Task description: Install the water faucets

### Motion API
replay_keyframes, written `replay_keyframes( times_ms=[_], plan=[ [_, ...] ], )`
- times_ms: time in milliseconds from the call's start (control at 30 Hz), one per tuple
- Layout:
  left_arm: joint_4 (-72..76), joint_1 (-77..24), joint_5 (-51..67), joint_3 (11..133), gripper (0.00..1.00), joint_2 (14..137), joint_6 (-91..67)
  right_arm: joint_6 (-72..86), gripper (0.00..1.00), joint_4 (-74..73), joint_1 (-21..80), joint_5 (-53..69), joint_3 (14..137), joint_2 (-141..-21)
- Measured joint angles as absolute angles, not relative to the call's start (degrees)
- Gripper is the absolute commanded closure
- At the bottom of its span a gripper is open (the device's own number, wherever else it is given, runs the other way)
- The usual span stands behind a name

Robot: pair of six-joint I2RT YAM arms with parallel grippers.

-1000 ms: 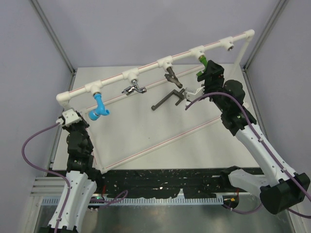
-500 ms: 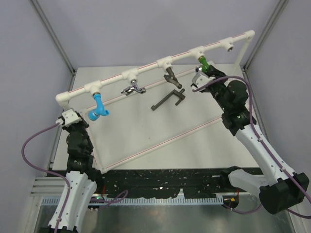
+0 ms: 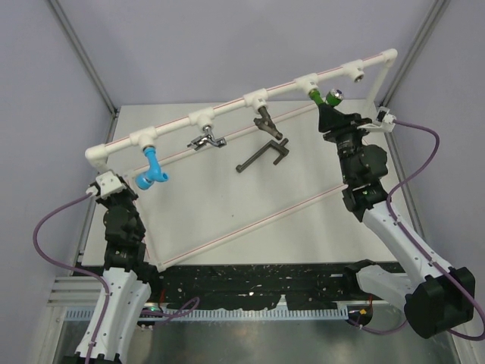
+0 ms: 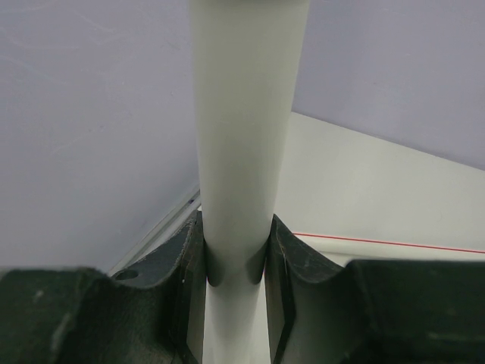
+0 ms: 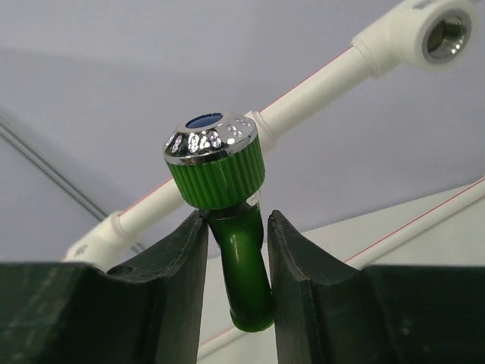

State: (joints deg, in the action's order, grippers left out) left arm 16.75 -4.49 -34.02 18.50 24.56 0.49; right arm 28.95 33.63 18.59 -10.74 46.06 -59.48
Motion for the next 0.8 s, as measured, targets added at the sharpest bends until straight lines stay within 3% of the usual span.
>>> replay_keyframes(
  times_ms=[33, 67, 133, 167, 233, 367, 500, 800],
  plan=[
    [16.75, -4.49, -34.04, 18.5, 1.0, 24.56, 0.47, 33.26, 0.94, 33.76, 18.59, -11.55, 45.89, -59.48],
    [16.73, -4.49, -34.06, 18.5, 1.0, 24.53, 0.47, 37.93, 0.87, 33.76, 18.59, -12.43, 45.74, -59.48],
    [16.62, -4.49, -34.15, 18.5, 1.0, 24.45, 0.49, 44.64, 0.68, 33.5, 18.59, -13.47, 45.63, -59.48],
    [16.62, -4.49, -34.26, 18.5, 1.0, 24.45, 0.49, 46.72, 0.52, 33.21, 18.57, -13.8, 45.63, -59.48],
    [16.58, -4.49, -34.33, 18.5, 1.0, 24.38, 0.47, 49.39, 0.31, 32.49, 18.57, -14.22, 45.63, -59.13],
    [16.19, -4.75, -33.36, 18.5, 1.0, 24.01, 0.54, 52.49, 0.08, 29.28, 19.79, -14.24, 45.63, -56.12],
    [16.05, -5.02, -32.77, 18.5, 1.0, 23.92, 0.51, 44.64, 0.01, 23.97, 20.88, -13.13, 46.37, -52.16],
    [15.97, -5.15, -32.62, 18.5, 1.0, 23.81, 0.51, 1.72, 0.04, 8.23, 20.88, -10.72, 56.45, -46.17]
  ],
)
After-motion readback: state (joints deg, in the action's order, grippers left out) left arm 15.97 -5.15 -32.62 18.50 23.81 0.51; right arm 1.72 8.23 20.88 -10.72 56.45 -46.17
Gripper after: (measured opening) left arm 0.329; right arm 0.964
